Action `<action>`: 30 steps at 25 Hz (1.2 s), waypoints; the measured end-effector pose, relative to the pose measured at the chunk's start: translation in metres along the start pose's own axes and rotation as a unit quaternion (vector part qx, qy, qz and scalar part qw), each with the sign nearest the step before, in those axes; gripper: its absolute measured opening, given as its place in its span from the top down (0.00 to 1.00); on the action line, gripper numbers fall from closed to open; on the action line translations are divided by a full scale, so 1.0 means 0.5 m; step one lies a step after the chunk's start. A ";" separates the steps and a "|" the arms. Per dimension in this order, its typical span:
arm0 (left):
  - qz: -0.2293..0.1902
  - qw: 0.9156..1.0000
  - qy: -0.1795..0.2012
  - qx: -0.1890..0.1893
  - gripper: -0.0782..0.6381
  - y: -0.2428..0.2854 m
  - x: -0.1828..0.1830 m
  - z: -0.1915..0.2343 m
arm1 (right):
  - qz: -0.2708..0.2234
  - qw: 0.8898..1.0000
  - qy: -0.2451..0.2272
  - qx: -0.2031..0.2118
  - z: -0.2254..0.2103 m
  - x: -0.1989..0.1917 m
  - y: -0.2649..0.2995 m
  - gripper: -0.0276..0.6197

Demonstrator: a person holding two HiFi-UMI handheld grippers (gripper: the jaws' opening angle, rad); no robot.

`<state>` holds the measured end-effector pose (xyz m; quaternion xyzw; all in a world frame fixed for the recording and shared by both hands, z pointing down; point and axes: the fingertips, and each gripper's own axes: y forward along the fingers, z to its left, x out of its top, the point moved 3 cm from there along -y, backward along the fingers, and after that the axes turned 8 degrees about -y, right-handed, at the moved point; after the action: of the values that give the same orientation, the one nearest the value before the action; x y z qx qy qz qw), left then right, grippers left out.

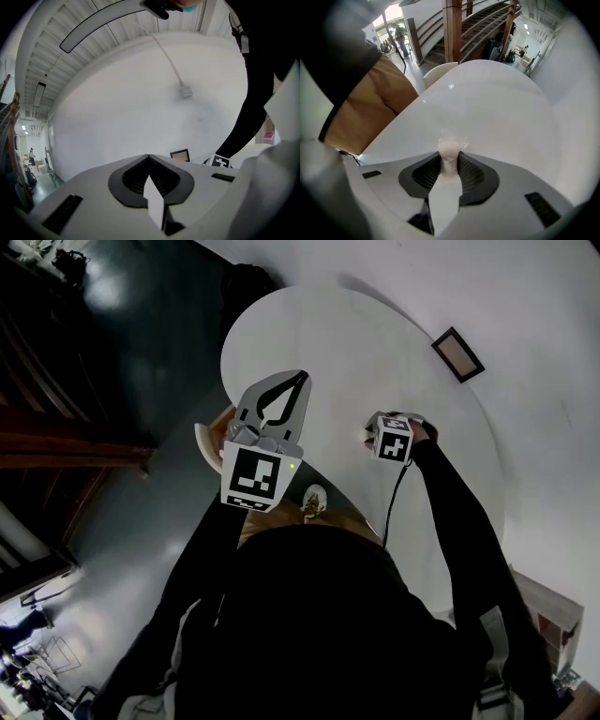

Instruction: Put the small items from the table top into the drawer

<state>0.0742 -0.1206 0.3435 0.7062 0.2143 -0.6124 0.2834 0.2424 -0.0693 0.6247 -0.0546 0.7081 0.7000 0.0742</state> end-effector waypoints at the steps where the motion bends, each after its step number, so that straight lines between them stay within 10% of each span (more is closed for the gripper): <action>1: -0.001 1.000 0.001 -0.003 0.87 0.002 0.002 -0.001 | -0.005 1.000 0.005 -0.008 -0.004 0.003 -0.005 0.77; 7: -0.009 1.000 0.002 -0.001 0.87 0.011 0.017 0.000 | -0.113 0.987 0.085 -0.075 -0.049 0.039 -0.079 0.77; 12: -0.017 1.000 0.009 0.007 0.87 0.023 0.032 0.013 | -0.206 0.955 0.153 -0.147 -0.092 0.074 -0.166 0.77; 21: -0.028 1.000 0.011 0.003 0.87 0.042 0.053 0.012 | -0.382 0.829 0.290 -0.287 -0.125 0.106 -0.358 0.77; 30: -0.038 0.999 0.003 -0.003 0.87 0.060 0.061 -0.008 | -0.445 0.715 0.369 -0.393 -0.082 0.073 -0.458 0.76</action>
<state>0.1016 -0.1419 0.3182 0.6984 0.2436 -0.6202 0.2611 0.2468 -0.1125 0.3933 -0.6416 0.2345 0.7257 0.0813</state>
